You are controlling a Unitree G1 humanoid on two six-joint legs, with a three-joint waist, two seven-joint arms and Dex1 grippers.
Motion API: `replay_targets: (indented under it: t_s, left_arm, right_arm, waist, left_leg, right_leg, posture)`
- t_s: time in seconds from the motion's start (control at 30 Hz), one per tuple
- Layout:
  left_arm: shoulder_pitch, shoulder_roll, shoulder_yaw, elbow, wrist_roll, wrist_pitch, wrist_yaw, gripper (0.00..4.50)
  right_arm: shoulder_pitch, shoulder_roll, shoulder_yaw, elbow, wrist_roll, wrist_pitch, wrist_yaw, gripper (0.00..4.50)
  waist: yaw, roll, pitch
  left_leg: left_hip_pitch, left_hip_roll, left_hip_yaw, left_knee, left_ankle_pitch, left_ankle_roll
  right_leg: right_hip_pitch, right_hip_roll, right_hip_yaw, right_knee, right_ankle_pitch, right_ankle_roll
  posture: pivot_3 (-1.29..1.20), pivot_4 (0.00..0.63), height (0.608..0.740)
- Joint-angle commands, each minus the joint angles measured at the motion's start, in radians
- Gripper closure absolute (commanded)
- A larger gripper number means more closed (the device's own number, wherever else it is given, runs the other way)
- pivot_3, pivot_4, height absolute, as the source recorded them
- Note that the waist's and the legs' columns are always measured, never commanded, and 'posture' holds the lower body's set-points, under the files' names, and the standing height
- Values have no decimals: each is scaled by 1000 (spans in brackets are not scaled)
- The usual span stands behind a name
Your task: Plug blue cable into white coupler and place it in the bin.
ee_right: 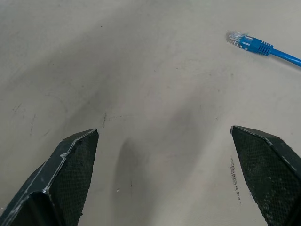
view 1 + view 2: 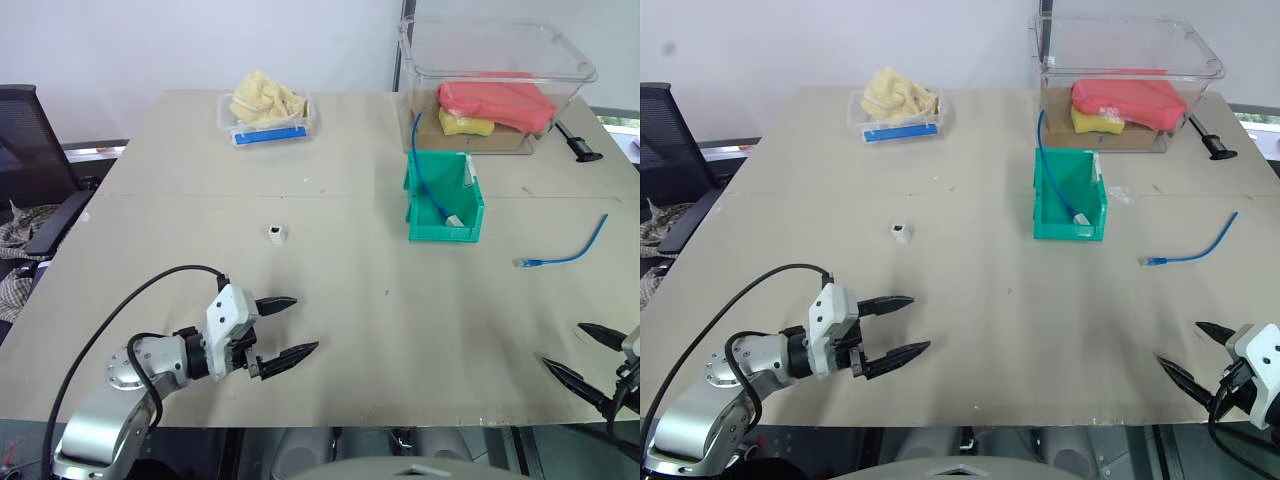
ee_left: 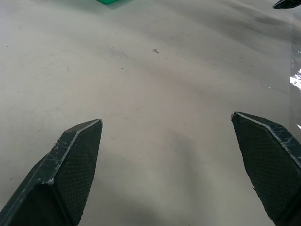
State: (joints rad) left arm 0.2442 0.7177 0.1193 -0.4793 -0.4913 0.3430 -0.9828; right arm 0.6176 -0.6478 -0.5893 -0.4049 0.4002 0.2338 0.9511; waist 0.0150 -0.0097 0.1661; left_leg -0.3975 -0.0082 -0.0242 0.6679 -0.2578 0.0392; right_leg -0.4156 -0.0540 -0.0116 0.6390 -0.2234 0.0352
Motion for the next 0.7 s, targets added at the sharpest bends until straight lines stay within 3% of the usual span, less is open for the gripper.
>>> replay_targets:
  t_s: [0.03,0.13,0.27,0.37,0.47,0.7]
  left_arm:
    - [-35,-1,9,-25,-36,17,13,0]
    - [-106,-25,23,-74,-138,111,63,0]
    - [-180,-24,10,-94,-195,167,78,0]
    - [-216,-5,-23,-106,-182,144,35,0]
    - [-222,18,-60,-114,-142,91,-24,0]
    - [-196,30,-64,-138,-113,47,-36,0]
  right_arm:
    - [-40,-8,-38,-37,29,13,-43,53]
    - [-134,-38,-25,-101,56,111,-121,53]
    - [-226,-167,19,-93,21,227,-124,53]
    - [-342,-292,90,20,1,224,-45,53]
    - [-530,-407,255,229,-87,129,54,53]
    - [-935,-427,573,633,-269,-53,226,53]
  waist:
    - [0,0,0]
    - [-1,0,0]
    - [0,0,0]
    - [-2,0,1]
    - [-4,-1,2]
    - [-2,-2,6]
  left_leg:
    - [0,0,0,0,0,0]
    - [0,0,0,1,0,0]
    - [1,0,1,1,0,0]
    - [0,-1,2,0,0,0]
    - [2,-1,4,0,0,0]
    - [3,0,11,1,0,1]
  right_leg:
    - [0,0,0,0,0,0]
    - [0,0,0,0,0,0]
    - [0,0,-1,1,0,0]
    - [0,2,-1,1,1,-1]
    - [1,5,0,1,3,-4]
    - [-1,7,3,1,3,-4]
  posture:
    - [0,150,740]
    - [0,150,740]
    - [0,150,740]
    - [0,150,740]
    - [0,150,740]
    - [0,150,740]
